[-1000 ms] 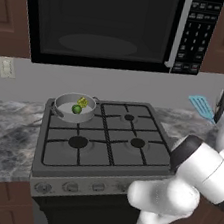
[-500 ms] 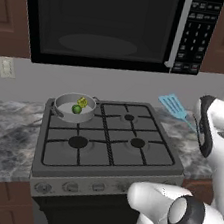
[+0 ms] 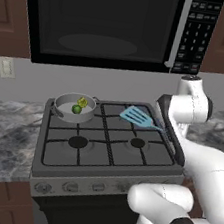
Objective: Put the avocado and broccoli in the pot. Retrieve the spatula and lightly stir the vegetables in the pot.
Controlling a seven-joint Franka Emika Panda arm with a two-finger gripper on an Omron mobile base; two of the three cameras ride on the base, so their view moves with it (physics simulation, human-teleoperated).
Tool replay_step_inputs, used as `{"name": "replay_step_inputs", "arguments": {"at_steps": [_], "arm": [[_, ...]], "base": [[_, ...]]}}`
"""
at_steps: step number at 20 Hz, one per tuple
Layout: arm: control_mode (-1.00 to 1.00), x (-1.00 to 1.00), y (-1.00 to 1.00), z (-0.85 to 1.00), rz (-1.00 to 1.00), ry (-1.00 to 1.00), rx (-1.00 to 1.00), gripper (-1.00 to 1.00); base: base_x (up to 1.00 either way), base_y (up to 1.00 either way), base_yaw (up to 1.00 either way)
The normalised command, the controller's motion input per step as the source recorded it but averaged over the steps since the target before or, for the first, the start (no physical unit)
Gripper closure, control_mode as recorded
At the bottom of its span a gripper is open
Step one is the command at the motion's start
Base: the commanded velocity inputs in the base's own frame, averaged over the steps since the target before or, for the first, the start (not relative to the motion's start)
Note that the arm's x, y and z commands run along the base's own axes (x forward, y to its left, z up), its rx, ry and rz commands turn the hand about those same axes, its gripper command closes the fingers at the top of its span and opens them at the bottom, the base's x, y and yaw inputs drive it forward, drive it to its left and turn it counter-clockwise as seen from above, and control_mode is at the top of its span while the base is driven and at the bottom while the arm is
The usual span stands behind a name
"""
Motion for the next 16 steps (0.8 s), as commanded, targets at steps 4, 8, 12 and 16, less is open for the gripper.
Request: {"name": "replay_step_inputs", "arguments": {"at_steps": [4,8,12,16], "arm": [[-1.00,0.28,0.66,0.32,0.05,-0.08,-0.16,1.00],[-1.00,0.36,0.51,0.11,-0.05,-0.11,-0.17,1.00],[-1.00,0.38,0.32,0.04,-0.19,-0.15,-0.18,1.00],[-1.00,0.39,0.08,0.06,-0.06,-0.30,-0.14,1.00]], "base": [[0.00,0.00,0.00],[0.00,0.00,0.00],[0.00,0.00,0.00],[0.00,0.00,0.00]]}}
